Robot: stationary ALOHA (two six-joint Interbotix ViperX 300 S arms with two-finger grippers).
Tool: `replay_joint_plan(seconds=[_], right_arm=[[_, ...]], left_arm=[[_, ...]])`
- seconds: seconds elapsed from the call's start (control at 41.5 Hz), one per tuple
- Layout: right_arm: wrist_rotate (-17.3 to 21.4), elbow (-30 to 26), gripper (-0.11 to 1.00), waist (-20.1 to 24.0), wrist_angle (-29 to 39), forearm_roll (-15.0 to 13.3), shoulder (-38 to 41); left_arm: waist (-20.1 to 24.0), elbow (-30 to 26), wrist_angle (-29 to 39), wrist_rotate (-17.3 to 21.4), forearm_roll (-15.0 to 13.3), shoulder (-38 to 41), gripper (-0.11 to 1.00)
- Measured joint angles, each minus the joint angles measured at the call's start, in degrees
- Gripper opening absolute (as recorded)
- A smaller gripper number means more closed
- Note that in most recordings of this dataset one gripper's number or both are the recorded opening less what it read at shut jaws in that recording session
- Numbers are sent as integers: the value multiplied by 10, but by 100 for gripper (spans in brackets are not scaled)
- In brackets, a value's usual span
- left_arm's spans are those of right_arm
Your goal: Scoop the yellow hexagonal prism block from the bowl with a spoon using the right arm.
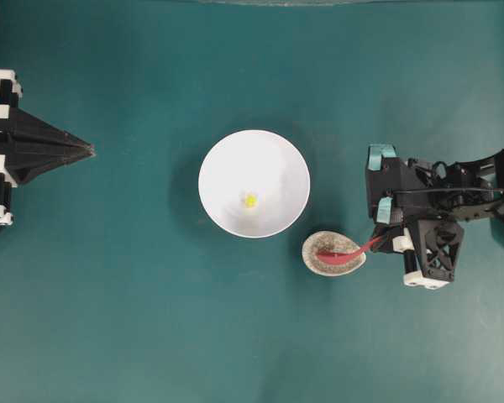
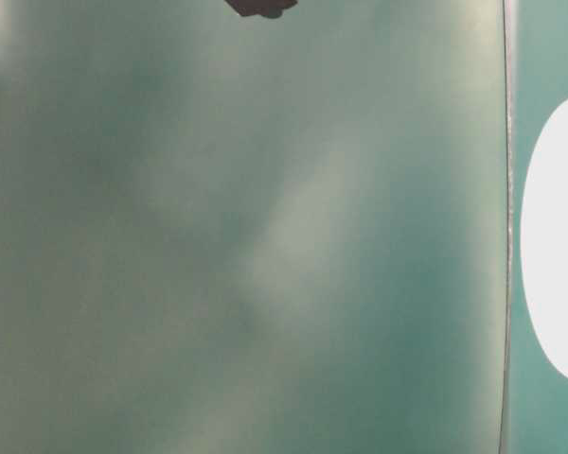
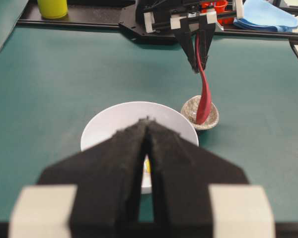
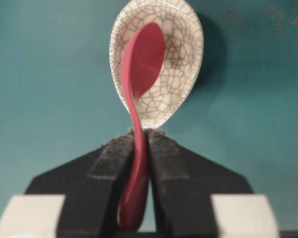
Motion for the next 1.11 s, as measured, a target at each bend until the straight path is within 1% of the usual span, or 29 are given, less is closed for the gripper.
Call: replay_joint_plan(seconds=[0.145, 0.265, 0.362, 0.482, 0.579, 0.651, 0.796, 0.94, 1.109], right_arm=[[0, 0, 39, 0, 1, 0, 0], [0, -1, 48, 0, 1, 0, -1], [0, -1, 52, 0, 0, 0, -1], [0, 0, 53, 0, -4, 0, -1], [0, 2, 53, 0, -24, 0, -1], [0, 8, 53, 0, -50, 0, -4], [1, 29, 53, 6, -133, 4, -21], [14, 67, 53, 22, -241, 28, -33], [18, 112, 53, 69, -358, 55, -34]], left_arm=[[0, 0, 0, 0, -1, -1, 1], [0, 0, -1, -1, 0, 0, 1], [0, 0, -1, -1, -1, 0, 1], [-1, 0, 0, -1, -1, 0, 1], [0, 0, -1, -1, -1, 0, 1], [0, 0, 0, -1, 0, 0, 1], [0, 0, 0, -1, 0, 0, 1], [-1, 1, -1, -1, 0, 0, 1], [0, 0, 0, -1, -1, -1, 1]])
